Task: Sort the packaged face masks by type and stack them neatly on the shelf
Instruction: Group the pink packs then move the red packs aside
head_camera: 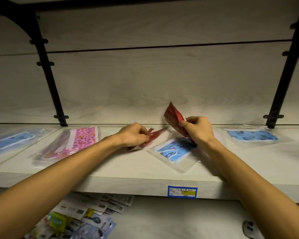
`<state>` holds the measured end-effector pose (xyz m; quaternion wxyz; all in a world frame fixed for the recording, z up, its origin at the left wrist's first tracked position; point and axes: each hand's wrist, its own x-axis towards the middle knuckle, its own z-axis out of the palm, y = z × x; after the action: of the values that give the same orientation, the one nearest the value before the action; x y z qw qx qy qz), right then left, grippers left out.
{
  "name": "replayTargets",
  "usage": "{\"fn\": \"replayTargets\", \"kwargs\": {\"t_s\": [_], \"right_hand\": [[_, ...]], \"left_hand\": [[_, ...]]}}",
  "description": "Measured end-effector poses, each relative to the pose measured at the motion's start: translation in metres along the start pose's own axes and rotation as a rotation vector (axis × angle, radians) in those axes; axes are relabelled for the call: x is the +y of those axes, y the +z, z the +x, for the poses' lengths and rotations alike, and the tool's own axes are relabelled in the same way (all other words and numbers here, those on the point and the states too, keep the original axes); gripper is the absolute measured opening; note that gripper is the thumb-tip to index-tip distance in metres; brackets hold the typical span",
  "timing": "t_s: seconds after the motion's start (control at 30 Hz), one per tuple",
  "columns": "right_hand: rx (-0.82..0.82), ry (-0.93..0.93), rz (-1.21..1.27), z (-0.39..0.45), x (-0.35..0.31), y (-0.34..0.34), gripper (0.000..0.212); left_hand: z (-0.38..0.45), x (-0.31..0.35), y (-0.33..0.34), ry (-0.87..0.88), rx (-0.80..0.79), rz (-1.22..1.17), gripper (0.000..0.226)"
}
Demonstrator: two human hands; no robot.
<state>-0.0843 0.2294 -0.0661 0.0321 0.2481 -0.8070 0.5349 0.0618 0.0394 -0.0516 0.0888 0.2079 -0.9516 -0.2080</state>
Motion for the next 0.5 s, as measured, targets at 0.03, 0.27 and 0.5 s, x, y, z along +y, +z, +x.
{"fn": "replayTargets", "kwargs": {"t_s": [0.03,0.27,0.5], "right_hand": [[0.010,0.038,0.097,0.001,-0.001,0.000,0.013],[-0.011,0.192,0.525,0.003,-0.001,-0.002,0.026],[-0.092,0.285,0.599,0.002,-0.009,0.005,0.045]], "left_hand": [[0.000,-0.001,-0.002,-0.009,0.045,-0.023,0.013],[-0.006,0.008,-0.001,-0.110,0.180,-0.648,0.018],[-0.016,0.020,0.010,-0.195,0.193,-1.069,0.016]]}}
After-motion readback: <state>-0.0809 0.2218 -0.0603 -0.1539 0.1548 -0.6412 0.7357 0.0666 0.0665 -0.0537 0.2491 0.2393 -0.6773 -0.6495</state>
